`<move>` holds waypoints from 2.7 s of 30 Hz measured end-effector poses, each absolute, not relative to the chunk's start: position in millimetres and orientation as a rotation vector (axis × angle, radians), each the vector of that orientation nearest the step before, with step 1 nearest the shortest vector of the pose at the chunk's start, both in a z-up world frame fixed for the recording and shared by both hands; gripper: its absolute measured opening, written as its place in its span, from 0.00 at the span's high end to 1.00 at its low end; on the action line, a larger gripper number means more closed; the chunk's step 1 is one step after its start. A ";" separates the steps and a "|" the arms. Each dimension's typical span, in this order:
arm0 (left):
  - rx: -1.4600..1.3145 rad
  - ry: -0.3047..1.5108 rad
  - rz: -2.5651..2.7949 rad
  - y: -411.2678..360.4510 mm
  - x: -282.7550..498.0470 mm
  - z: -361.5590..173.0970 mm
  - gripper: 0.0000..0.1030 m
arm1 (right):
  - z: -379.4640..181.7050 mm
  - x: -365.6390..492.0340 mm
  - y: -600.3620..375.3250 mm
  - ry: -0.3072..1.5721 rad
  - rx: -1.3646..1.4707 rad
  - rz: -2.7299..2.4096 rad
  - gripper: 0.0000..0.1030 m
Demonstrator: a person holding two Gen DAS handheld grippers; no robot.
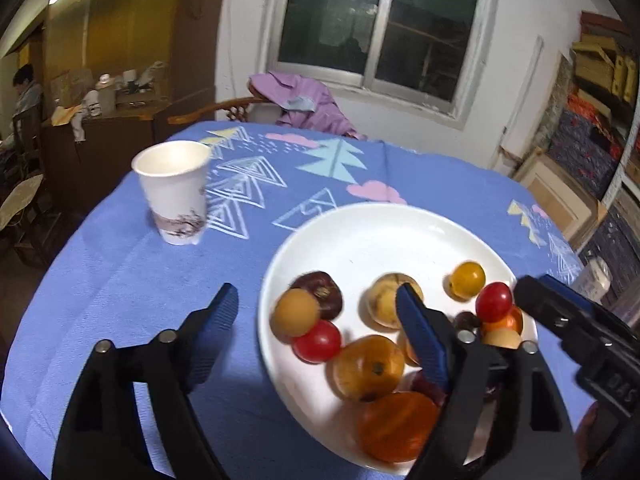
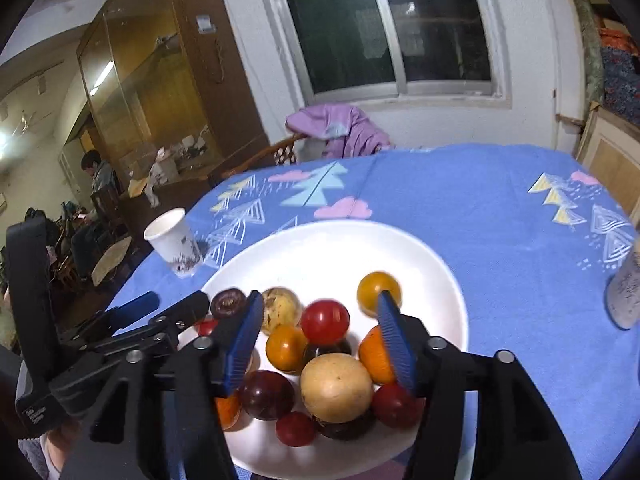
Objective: Organize fruits
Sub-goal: 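Place the pear on the plate with the left tool while the right places the tomato, then move both open tools back over the remaining fruits, then grasp a red plum with the left tool while the right grasps a brown pear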
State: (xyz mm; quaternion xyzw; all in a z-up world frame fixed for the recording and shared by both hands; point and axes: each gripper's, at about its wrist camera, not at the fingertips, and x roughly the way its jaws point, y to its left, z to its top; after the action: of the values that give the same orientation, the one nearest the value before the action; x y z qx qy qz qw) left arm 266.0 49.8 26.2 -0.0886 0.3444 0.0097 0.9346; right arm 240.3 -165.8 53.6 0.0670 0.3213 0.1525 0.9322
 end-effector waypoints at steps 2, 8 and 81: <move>-0.203 0.694 0.003 55.7 257.3 34.4 0.23 | 69.7 228.4 -171.3 0.626 0.152 0.333 0.42; -0.134 0.659 0.023 58.2 193.9 37.2 0.21 | 106.7 149.5 -206.8 0.519 0.220 0.380 0.28; 0.084 0.870 -0.403 -31.3 99.5 -27.2 0.63 | 52.4 85.0 -263.0 0.591 0.331 0.335 0.18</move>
State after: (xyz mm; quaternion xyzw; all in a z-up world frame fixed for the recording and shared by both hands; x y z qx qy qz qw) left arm 99.5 -31.3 -27.2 0.0405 0.4186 -0.1936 0.8864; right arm 85.0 -263.0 52.4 0.1614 0.2884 0.1635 0.9295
